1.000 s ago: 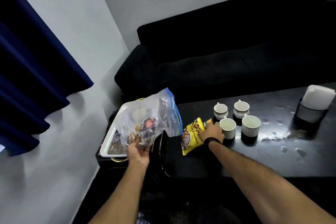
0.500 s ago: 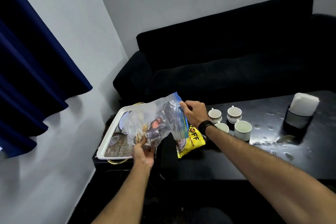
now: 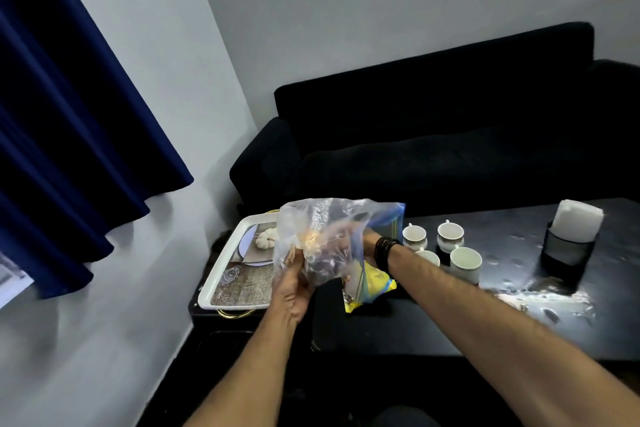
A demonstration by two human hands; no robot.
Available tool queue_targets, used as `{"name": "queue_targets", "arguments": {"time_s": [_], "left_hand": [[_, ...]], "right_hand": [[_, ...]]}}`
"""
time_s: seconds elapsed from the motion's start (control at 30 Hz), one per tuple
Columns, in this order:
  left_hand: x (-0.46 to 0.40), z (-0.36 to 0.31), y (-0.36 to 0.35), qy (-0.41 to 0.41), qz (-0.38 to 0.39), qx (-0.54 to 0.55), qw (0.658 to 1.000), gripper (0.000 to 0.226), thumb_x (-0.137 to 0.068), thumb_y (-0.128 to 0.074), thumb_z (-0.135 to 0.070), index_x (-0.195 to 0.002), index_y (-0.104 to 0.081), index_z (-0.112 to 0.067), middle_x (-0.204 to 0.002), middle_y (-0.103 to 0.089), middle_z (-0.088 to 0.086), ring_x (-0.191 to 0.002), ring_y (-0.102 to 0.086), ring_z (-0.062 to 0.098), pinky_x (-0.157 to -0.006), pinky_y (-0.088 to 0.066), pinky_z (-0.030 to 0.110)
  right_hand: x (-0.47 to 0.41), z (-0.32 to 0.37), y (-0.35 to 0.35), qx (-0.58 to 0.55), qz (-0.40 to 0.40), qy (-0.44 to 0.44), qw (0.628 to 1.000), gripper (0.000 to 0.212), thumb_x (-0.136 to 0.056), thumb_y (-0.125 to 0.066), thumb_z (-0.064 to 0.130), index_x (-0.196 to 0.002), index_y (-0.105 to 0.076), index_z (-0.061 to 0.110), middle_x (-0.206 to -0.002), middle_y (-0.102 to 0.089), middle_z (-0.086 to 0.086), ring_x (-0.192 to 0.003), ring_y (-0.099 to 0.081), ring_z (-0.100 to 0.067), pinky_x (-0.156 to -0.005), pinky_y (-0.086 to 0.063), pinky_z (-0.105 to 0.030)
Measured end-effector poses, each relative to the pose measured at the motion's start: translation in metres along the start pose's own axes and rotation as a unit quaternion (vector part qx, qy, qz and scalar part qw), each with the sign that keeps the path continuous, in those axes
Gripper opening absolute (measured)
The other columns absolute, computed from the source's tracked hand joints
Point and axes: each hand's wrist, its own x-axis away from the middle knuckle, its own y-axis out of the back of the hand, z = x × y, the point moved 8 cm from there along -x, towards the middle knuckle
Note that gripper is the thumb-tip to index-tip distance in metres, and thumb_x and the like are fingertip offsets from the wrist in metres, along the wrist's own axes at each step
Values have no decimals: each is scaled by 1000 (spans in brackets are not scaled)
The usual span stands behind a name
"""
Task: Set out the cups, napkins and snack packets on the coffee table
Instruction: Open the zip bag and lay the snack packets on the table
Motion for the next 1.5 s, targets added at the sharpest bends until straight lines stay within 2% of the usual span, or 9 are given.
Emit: {"name": "queue_targets", "arguments": {"time_s": [0.27,0.33,0.43,0.63,0.9,1.0,1.13,1.33,1.5], "left_hand": [[-3,-49,61,-46,-176,30,983,25,-88,-66,-36,-100,-62,-14,-109,-67,21,-52,-67,16,-42,-57,25],[-5,-65,73,-62,-207,53,975,33,-90,-64,-39,-110,-61,-14,-107,-66,17,-60,-71,17,-59,-63,36],[-15,-73,89,-77,-242,104,962,51,-95,-58,-42,-133,-48,-10,-133,-57,19,-114,-63,32,-95,-55,45],[-30,-37,91,-16,-233,89,968,78,-94,-54,-51,-155,-16,-22,-149,-43,17,-131,-52,31,-106,-46,41],[-28,-4,96,-2,-353,-171,920,82,-70,-81,-49,-129,-45,-3,-80,-61,10,-52,-53,16,-47,-49,28],[-37,23,80,72,-272,-264,923,51,-75,-79,-38,-106,-60,-3,-60,-51,6,-44,-40,12,-38,-30,20],[-43,46,38,30,-157,-445,881,32,-82,-76,-33,-98,-64,-8,-73,-64,6,-57,-56,17,-52,-42,25],[-46,83,-50,-151,123,-676,710,57,-96,-57,-25,-149,-38,-21,-152,-42,4,-138,-42,20,-115,-35,40],[-69,132,-45,-116,173,-767,607,67,-100,-29,-56,-157,-12,-25,-165,-14,1,-152,-10,19,-124,-8,49]], "right_hand": [[21,-3,79,-54,-296,41,953,40,-60,-89,9,-95,-73,20,-94,-72,-3,-86,-67,-18,-81,-57,-32],[29,-13,95,-42,-316,35,947,42,-59,-91,15,-97,-72,22,-95,-73,-1,-87,-68,-17,-75,-57,-28],[32,-43,97,-3,-291,0,957,43,-61,-90,8,-99,-71,16,-100,-72,-6,-87,-67,-18,-69,-56,-27],[37,-116,78,130,-225,-73,963,41,-61,-90,11,-94,-68,18,-101,-69,-5,-99,-64,-24,-82,-54,-31],[27,-146,59,233,-208,-55,948,38,-64,-87,13,-90,-62,25,-105,-71,1,-99,-66,-18,-84,-56,-31],[27,-145,58,307,-215,-51,926,49,-68,-79,14,-111,-57,23,-120,-59,-3,-109,-61,-25,-91,-54,-37],[29,-143,49,460,-223,-5,859,60,-74,-74,16,-126,-45,20,-131,-42,-8,-121,-48,-30,-93,-50,-42],[22,-167,34,527,-169,34,832,54,-87,-57,26,-138,-40,21,-143,-40,-7,-136,-34,-29,-103,-40,-40],[9,-184,36,522,-141,22,841,60,-93,-48,17,-149,-28,22,-158,-27,-5,-149,-20,-26,-115,-31,-42]]}}
